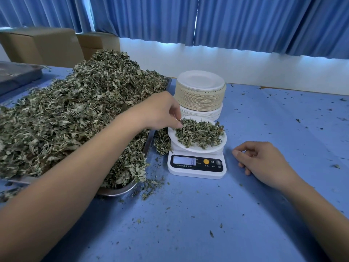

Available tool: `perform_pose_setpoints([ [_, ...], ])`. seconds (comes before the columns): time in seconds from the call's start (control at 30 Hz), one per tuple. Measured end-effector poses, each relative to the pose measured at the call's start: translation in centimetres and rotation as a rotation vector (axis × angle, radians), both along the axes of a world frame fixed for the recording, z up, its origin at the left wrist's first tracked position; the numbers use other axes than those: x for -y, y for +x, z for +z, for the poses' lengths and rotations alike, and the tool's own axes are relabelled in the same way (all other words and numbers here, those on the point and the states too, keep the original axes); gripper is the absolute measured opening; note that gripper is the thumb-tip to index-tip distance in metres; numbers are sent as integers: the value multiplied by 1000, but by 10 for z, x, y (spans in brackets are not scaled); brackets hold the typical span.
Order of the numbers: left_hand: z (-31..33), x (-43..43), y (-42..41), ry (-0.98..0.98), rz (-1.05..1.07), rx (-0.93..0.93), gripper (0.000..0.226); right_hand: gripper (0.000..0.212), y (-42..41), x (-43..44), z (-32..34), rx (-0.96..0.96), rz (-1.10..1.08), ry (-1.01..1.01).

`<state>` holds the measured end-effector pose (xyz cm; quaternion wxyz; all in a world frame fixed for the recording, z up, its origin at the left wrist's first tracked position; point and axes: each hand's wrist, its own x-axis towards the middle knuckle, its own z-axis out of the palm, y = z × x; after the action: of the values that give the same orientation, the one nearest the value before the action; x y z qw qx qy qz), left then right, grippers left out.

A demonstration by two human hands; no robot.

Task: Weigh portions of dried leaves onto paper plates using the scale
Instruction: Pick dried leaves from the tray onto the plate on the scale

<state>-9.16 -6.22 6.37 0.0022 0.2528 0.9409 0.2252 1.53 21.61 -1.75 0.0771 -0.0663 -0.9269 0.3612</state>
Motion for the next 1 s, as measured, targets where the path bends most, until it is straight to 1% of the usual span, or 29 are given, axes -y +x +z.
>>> perform_pose_setpoints([
  [0.07, -7, -4, -2, -30, -6, 19, 30, 17, 0, 0, 0, -1, 3, -2],
  [0.2, -19, -10, -2, -20, -25, 62, 37, 17, 0, 0, -1, -5, 2, -13],
  [0.27, -24, -13, -1, -10, -35, 45, 35, 17, 0, -1, -1, -5, 4, -11],
  [0.37, -25, -15, -1, 27, -34, -14, 21, 17, 0, 0, 0, -5, 6, -5],
  [0.43, -22, -14, -1, 60, -12, -55, 16, 17, 0, 0, 0, -7, 7, -14],
  [0.7, -16, -8, -3, 228, 96, -126, 22, 18, 0, 1, 0, 1, -7, -28],
  [0.8, -15, -8, -3, 252, 106, -100, 22, 17, -1, 0, -1, 5, -8, -36],
  [0.93, -5, -4, -1, 201, 116, -125, 23, 18, -1, 0, -2, 3, -9, -31],
  [1.0, 3, 8, -5, 123, 207, -138, 23, 19, -1, 0, -3, -24, -22, -50],
])
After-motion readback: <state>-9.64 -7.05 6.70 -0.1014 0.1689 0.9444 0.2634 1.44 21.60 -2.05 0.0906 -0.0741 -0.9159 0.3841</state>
